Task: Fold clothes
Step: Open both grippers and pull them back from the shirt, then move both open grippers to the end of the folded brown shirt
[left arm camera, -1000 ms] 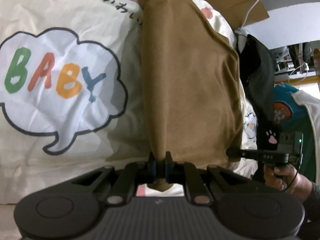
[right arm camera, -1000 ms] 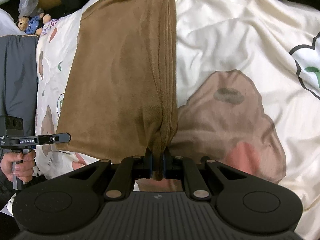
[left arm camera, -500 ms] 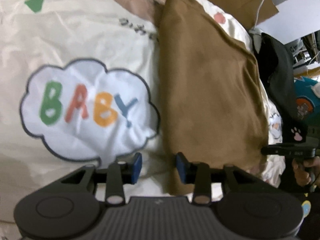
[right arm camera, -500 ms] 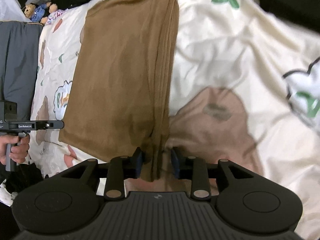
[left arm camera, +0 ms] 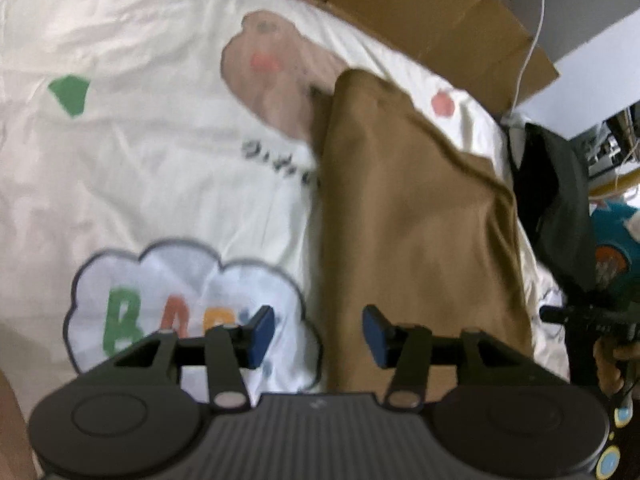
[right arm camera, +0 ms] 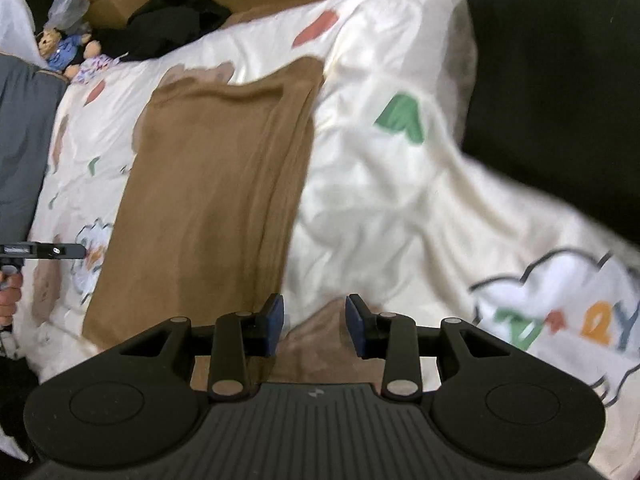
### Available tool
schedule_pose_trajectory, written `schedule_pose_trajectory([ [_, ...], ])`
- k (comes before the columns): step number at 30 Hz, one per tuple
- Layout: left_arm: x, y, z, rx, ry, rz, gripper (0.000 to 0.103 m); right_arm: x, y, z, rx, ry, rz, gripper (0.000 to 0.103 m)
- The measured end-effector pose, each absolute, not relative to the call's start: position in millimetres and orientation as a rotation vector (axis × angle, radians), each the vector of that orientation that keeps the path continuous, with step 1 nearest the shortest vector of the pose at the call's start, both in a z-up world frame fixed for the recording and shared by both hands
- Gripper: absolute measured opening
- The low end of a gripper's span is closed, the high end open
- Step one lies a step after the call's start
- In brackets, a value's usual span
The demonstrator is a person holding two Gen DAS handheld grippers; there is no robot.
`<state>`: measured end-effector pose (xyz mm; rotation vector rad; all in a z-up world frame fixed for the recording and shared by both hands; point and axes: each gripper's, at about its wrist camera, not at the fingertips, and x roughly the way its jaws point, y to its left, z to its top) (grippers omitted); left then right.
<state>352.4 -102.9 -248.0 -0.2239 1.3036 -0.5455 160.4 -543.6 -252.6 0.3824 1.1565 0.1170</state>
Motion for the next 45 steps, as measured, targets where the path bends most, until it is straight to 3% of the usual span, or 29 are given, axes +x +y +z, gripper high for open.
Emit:
schedule_pose_trajectory([
  [27,440.9,-133.8,-250.1,-0.399,1.222,-0.621,0.053,238.3,-541.2,-252.4,0.435,1.054,0.149,0.046],
  [45,472.4,-155.1,-288.2,-0.343,1.229,-0.658,0.055,290.4,-534.4,-278.8,0.575,1.068,0.157,0.046],
])
